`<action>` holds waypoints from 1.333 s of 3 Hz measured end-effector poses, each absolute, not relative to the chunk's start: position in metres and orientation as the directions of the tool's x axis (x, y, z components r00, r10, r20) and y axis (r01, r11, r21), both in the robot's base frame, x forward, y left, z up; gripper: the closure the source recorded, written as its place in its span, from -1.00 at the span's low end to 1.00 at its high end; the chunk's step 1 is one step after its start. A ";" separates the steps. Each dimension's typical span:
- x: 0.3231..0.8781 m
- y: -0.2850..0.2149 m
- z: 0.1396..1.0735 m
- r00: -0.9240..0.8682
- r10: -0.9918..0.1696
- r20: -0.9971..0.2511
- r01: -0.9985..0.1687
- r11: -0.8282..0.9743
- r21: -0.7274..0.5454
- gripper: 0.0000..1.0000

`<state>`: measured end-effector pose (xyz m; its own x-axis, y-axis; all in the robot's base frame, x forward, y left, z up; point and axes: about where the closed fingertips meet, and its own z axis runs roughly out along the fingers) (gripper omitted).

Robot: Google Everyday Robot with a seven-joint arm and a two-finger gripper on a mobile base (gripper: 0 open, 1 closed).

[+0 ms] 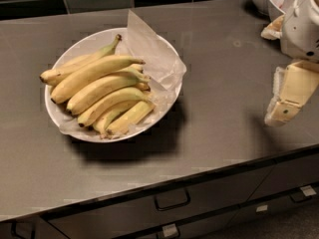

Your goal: Pick banana from white bowl

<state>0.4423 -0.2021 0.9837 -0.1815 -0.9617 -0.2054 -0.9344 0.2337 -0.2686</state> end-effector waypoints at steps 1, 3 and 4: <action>0.448 -0.170 1.004 -0.098 -0.980 -0.175 -0.939 0.149 -0.309 -1.00; 0.467 -0.092 1.033 0.092 -0.976 -0.196 -0.940 -0.020 -0.340 -1.00; 0.467 -0.090 1.036 0.097 -0.975 -0.200 -0.935 -0.021 -0.353 -1.00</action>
Offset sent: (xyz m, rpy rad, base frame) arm 0.0186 0.1139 0.0546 -0.0694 -0.0478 0.3008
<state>0.4674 -0.0901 1.0364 0.0968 -0.9750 -0.1998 -0.9355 -0.0205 -0.3529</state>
